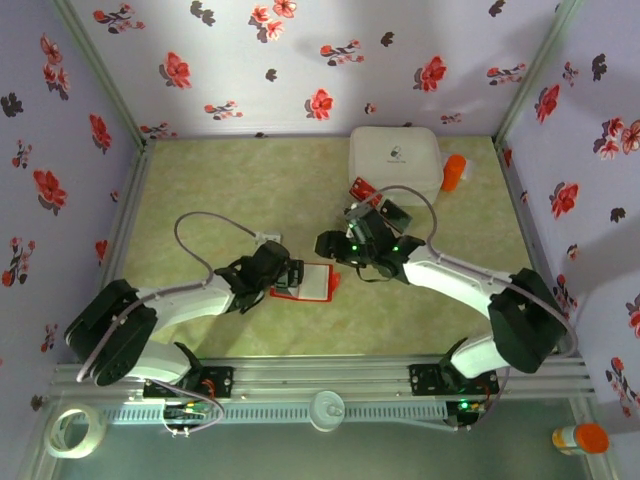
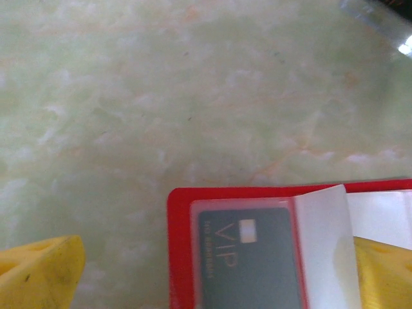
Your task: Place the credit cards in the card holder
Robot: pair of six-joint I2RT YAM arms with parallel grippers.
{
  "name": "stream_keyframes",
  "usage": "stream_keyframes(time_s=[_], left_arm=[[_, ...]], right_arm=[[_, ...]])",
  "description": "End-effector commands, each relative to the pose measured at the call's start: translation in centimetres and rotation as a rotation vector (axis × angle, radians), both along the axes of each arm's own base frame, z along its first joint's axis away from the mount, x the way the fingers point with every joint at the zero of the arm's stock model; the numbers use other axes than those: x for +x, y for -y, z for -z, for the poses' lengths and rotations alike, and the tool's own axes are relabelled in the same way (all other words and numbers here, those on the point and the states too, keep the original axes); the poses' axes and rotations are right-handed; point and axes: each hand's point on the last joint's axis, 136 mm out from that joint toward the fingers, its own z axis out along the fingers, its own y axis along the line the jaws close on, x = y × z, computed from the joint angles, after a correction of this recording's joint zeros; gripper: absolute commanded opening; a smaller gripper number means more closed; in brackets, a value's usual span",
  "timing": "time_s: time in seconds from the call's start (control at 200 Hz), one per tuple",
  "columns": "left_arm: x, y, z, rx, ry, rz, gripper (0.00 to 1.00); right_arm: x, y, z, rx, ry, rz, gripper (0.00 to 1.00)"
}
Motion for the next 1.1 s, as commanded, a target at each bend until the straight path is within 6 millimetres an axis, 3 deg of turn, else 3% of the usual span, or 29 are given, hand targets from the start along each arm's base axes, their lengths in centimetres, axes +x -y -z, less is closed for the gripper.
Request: stream_keyframes(time_s=[0.0, 0.215, 0.575, 0.63, 0.945, 1.095], left_arm=[[-0.1, -1.7, 1.0, 0.036, -0.029, -0.037, 1.00], [-1.0, -4.1, 1.6, 0.034, -0.035, -0.092, 1.00], [-1.9, -5.2, 3.0, 0.055, -0.060, -0.109, 1.00], [-2.0, -5.3, 3.1, 0.056, -0.060, -0.110, 1.00], [-2.2, -5.3, 2.7, 0.041, -0.060, -0.101, 1.00], [-2.4, -4.9, 2.6, 0.018, -0.067, -0.088, 1.00]], right_arm=[[-1.3, 3.7, 3.3, -0.198, -0.026, 0.008, 0.57], [-2.0, 3.5, 5.8, -0.197, -0.073, -0.018, 0.57], [-2.1, 1.8, 8.3, -0.171, -0.126, -0.044, 0.51], [-2.2, 1.9, 8.6, -0.180, -0.130, -0.049, 0.47], [-2.9, 2.8, 8.6, -0.262, -0.107, -0.145, 0.00], [-3.4, 3.3, 8.2, -0.311, -0.091, -0.215, 0.00]])
